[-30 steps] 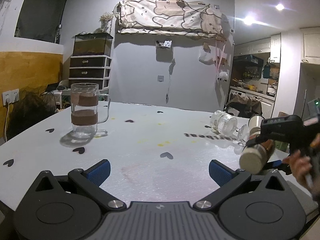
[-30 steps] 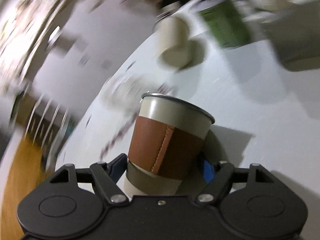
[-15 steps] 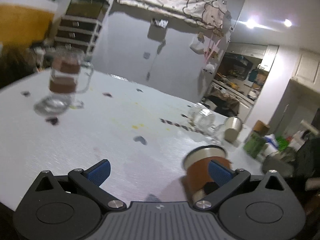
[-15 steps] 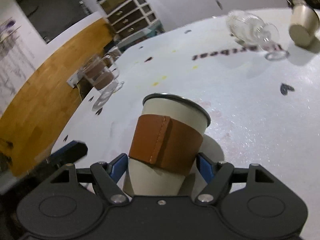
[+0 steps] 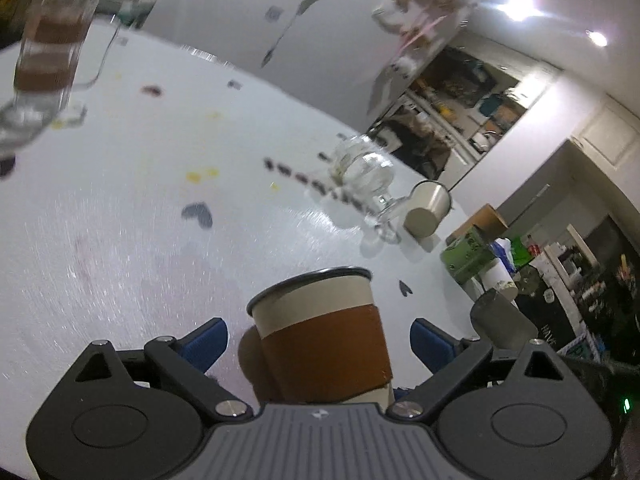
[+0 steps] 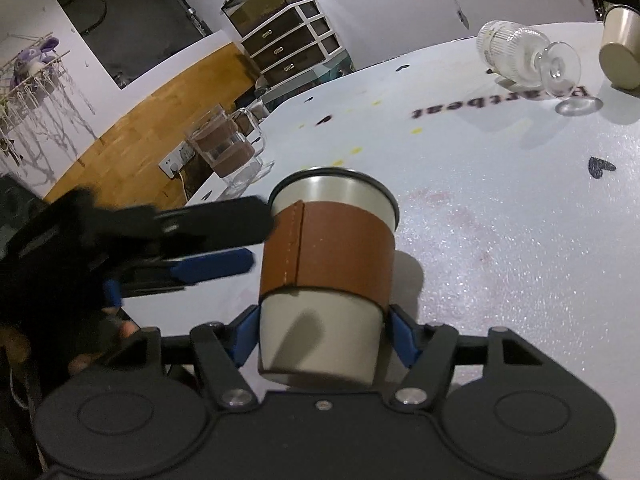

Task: Flip cup upright
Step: 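Lift the cup with the right gripper and rotate it upright, then carry the upright cup beside the glass mug and lower it onto the table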

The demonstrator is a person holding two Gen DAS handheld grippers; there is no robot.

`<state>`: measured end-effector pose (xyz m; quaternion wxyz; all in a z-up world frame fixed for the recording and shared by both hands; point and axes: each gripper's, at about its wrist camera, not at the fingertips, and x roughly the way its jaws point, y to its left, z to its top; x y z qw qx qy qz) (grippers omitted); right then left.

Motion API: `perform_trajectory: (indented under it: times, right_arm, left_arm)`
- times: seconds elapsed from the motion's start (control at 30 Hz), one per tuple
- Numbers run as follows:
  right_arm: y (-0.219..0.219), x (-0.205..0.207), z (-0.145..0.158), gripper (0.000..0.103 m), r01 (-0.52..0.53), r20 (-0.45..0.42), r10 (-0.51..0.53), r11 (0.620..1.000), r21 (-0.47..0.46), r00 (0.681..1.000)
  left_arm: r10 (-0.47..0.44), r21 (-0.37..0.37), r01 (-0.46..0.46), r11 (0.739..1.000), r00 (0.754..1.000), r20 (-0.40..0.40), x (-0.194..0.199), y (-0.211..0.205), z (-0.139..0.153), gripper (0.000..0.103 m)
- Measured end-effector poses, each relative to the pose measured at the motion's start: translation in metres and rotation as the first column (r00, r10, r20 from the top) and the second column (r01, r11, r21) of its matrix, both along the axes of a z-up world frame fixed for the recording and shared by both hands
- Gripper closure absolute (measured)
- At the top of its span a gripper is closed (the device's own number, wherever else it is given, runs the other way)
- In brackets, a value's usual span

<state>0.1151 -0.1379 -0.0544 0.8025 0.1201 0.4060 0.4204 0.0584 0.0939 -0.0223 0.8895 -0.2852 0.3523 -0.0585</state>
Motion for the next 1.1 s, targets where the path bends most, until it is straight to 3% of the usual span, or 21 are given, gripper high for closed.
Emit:
perform_trajectory:
  times: [0.2, 0.33, 0.5, 0.63, 0.77, 0.83, 0.97, 1.03, 1.1]
  right_arm:
    - [0.003, -0.002, 0.0, 0.035, 0.003, 0.021, -0.003, 1.0, -0.008, 1.0]
    - [0.005, -0.007, 0.001, 0.036, 0.003, 0.042, -0.002, 1.0, -0.018, 0.999]
    - [0.006, -0.016, 0.004, 0.036, -0.006, 0.104, 0.01, 0.999, -0.044, 0.995]
    - [0.007, -0.026, 0.007, 0.036, -0.02, 0.189, 0.033, 0.998, -0.067, 0.981]
    - [0.011, -0.037, 0.012, 0.036, -0.039, 0.26, 0.06, 0.996, -0.086, 0.964]
    - [0.014, -0.043, 0.013, 0.036, -0.046, 0.301, 0.076, 0.993, -0.106, 0.95]
    - [0.019, -0.052, 0.014, 0.037, -0.053, 0.358, 0.1, 0.989, -0.137, 0.928]
    - [0.021, -0.056, 0.015, 0.037, -0.055, 0.377, 0.108, 0.987, -0.148, 0.92]
    - [0.021, -0.058, 0.014, 0.037, -0.054, 0.393, 0.112, 0.986, -0.156, 0.913]
  left_arm:
    - [0.023, -0.078, -0.026, 0.997, 0.999, -0.04, 0.017, 0.002, -0.013, 0.006]
    - [0.009, -0.2, -0.018, 0.98, 0.999, -0.046, 0.023, 0.005, -0.023, 0.006]
    - [0.021, -0.217, -0.025, 0.976, 1.0, -0.019, 0.018, 0.007, -0.02, 0.011]
    - [-0.003, -0.129, 0.012, 0.992, 0.998, 0.066, 0.006, 0.001, -0.004, 0.017]
    - [-0.06, 0.058, 0.052, 0.997, 0.985, 0.163, -0.015, -0.018, 0.015, 0.019]
    - [-0.092, 0.158, 0.06, 0.986, 0.975, 0.201, -0.024, -0.028, 0.021, 0.019]
    - [-0.154, 0.341, 0.063, 0.938, 0.957, 0.247, -0.04, -0.05, 0.025, 0.022]
    - [-0.169, 0.396, 0.06, 0.917, 0.954, 0.248, -0.043, -0.055, 0.025, 0.024]
    - [-0.174, 0.398, 0.063, 0.915, 0.953, 0.248, -0.045, -0.053, 0.027, 0.025]
